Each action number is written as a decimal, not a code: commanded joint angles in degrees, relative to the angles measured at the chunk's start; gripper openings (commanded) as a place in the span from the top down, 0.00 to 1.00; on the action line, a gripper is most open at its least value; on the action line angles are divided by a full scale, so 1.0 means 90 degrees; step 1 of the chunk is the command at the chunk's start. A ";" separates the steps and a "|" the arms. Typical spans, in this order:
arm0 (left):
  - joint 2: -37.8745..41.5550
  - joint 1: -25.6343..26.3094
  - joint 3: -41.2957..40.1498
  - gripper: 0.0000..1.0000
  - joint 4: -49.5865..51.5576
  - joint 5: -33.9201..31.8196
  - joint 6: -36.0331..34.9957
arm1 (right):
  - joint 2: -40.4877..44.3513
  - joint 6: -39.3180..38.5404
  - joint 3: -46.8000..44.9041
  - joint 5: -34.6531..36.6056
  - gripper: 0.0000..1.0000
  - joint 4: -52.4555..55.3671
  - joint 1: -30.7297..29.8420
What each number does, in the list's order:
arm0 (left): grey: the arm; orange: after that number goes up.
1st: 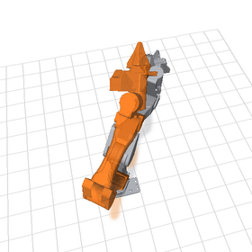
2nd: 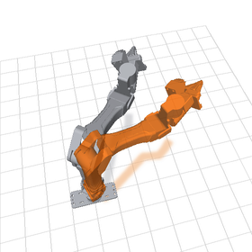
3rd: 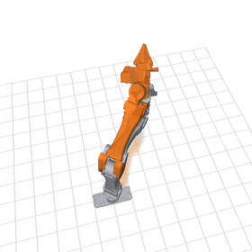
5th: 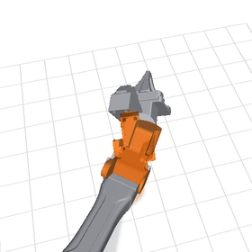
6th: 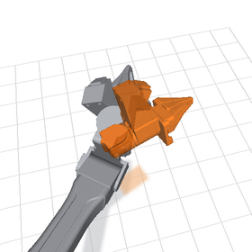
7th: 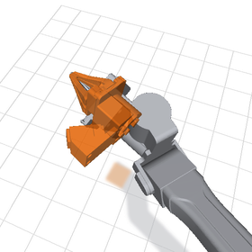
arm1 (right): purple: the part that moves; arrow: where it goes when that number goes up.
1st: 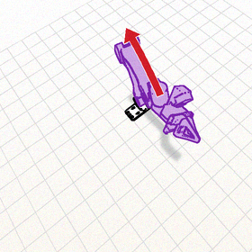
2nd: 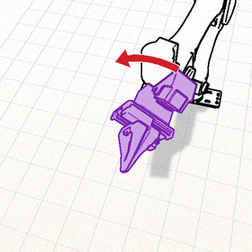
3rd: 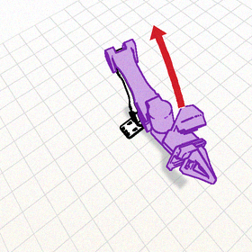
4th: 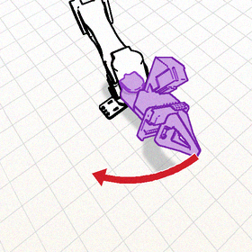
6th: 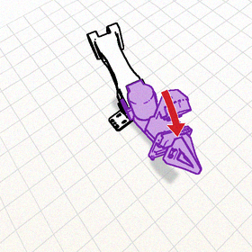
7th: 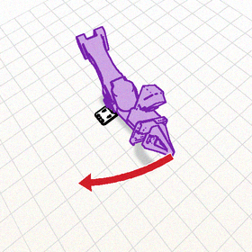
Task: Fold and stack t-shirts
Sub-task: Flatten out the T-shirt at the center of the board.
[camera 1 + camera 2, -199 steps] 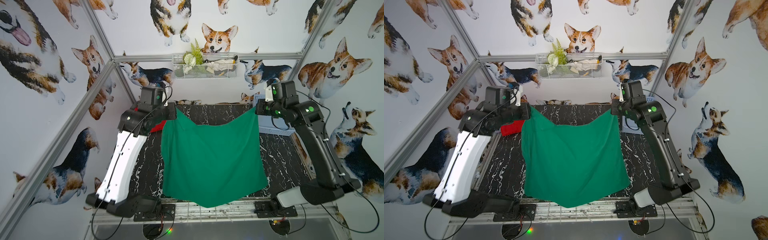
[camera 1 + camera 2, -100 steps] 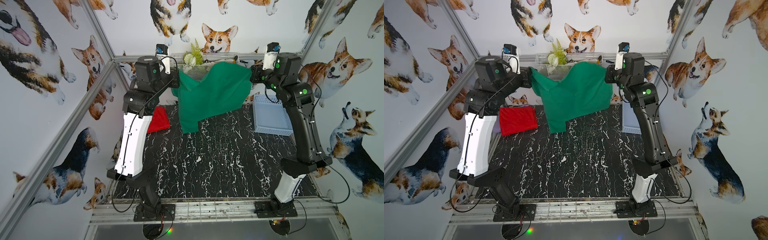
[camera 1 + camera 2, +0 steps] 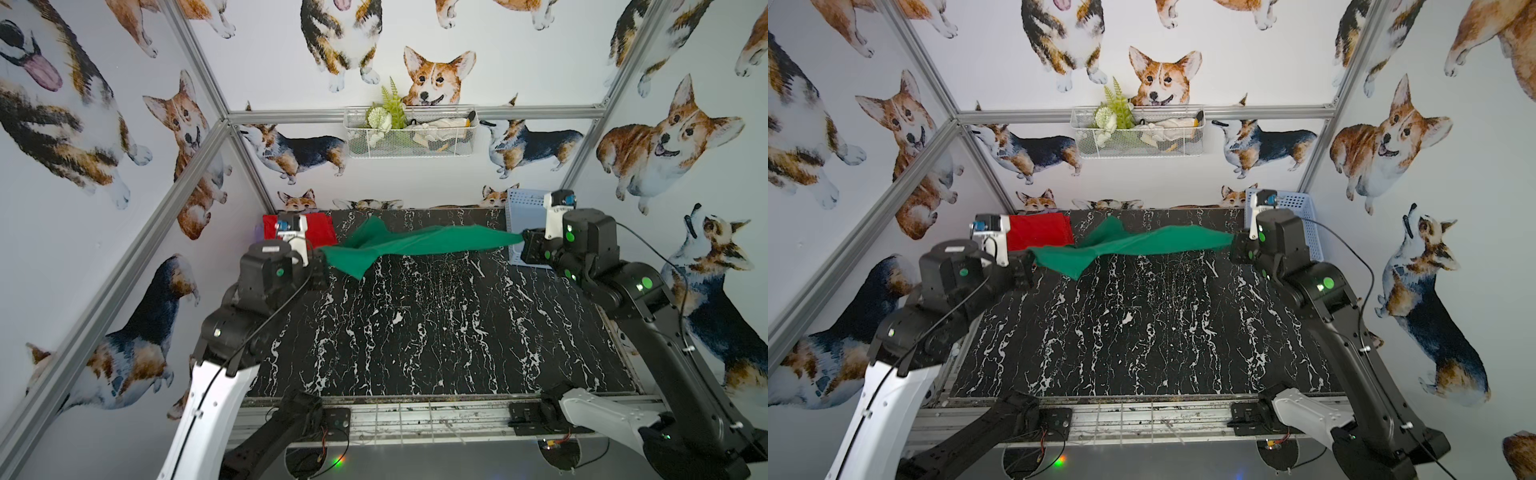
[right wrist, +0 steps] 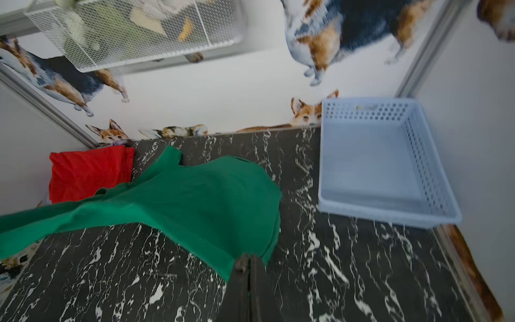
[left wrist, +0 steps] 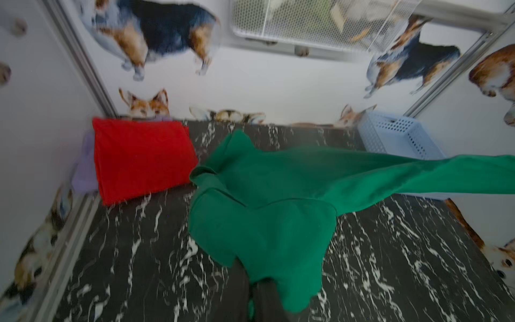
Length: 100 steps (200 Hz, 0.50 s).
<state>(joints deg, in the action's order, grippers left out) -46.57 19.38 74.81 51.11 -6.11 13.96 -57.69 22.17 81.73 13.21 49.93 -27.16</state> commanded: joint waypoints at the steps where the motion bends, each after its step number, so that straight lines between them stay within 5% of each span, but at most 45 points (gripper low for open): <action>1: 0.1825 -0.0004 -0.1744 0.61 0.0775 0.1005 0.1400 | 0.1079 0.1362 -0.1233 -0.0050 0.91 0.1019 -0.0160; 7: 0.2295 0.0000 -0.2031 0.57 0.0921 0.1047 0.1665 | 0.1327 0.1488 -0.1460 -0.0132 0.71 0.1123 -0.0157; 12: 0.2741 0.0023 -0.2168 0.54 0.0982 0.1004 0.1903 | 0.1529 0.1632 -0.1620 -0.0171 0.10 0.1168 -0.0163; 15: 0.2957 0.0025 -0.2214 0.53 0.0962 0.1137 0.2000 | 0.1632 0.1683 -0.1721 -0.0212 0.01 0.1158 -0.0157; 36: 0.3490 -0.0003 -0.2017 0.49 0.1238 0.1189 0.2222 | 0.2048 0.1858 -0.1973 -0.0417 0.00 0.1082 -0.0161; 100: 0.1618 -0.0014 -0.1727 0.49 0.0487 0.1257 0.1932 | 0.1324 0.1590 -0.1584 -0.0472 0.00 0.0886 -0.0170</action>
<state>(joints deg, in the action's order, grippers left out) -26.02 19.38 58.94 61.98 4.86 31.11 -43.75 36.82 66.50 9.82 60.18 -28.56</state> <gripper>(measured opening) 0.493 0.998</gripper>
